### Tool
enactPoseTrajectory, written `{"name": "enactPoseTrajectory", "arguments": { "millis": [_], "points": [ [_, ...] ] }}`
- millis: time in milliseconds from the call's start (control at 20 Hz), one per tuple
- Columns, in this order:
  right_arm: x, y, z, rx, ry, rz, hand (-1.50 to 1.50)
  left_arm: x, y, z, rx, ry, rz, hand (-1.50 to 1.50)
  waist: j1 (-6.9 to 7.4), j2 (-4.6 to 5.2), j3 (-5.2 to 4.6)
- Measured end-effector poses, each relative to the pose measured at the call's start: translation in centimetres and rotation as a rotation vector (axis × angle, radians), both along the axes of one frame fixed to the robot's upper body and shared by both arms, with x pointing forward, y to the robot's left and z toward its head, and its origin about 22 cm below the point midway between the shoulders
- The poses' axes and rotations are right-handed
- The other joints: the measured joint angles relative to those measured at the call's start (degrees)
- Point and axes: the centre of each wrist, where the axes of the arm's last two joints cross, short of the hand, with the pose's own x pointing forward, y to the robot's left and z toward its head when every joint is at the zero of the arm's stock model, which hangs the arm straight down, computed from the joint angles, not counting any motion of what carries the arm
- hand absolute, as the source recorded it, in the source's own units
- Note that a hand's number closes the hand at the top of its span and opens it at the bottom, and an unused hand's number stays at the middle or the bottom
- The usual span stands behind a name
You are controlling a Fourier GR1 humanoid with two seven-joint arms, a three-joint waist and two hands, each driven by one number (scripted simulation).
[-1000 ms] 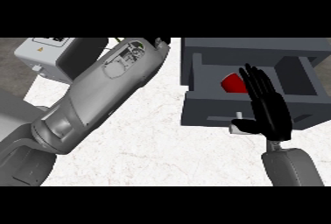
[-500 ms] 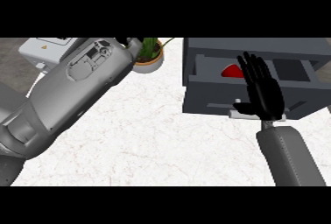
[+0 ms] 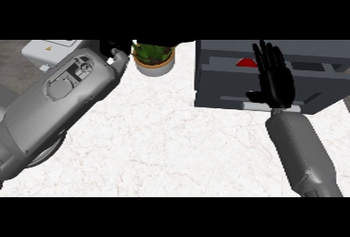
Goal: Pick up the can, place it into the drawer and close the drawer
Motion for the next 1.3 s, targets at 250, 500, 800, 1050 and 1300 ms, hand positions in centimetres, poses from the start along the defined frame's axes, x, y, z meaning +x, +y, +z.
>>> {"name": "enactPoseTrajectory", "arguments": {
  "millis": [250,500,800,1050,1300],
  "points": [
    [2.2,0.6,0.5,0.011,-0.005,-0.039,-1.5,-1.1,1.4,-1.3,0.004,0.013,0.0,-1.5,0.57,0.66,0.49],
    [4.1,1.7,1.7,0.025,-0.017,-0.049,-1.5,-1.9,2.1,-2.4,0.008,0.015,-0.003,-1.5,0.63,1.28,0.87],
    [5.5,2.1,2.9,0.017,-0.013,-0.063,-1.5,-2.8,3.2,-2.9,0.009,0.012,-0.01,-1.5,0.86,1.59,0.94],
    [6.1,1.9,3.7,0.021,0.007,-0.069,-1.5,-3.5,3.9,-3.5,0.017,0.012,-0.019,-1.5,1.08,1.93,1.05],
    [6.5,1.9,4.2,0.019,0.032,-0.055,-1.5,-4.4,4.3,-4.4,0.015,0.018,-0.031,-1.5,1.05,2.16,1.2]
  ]
}}
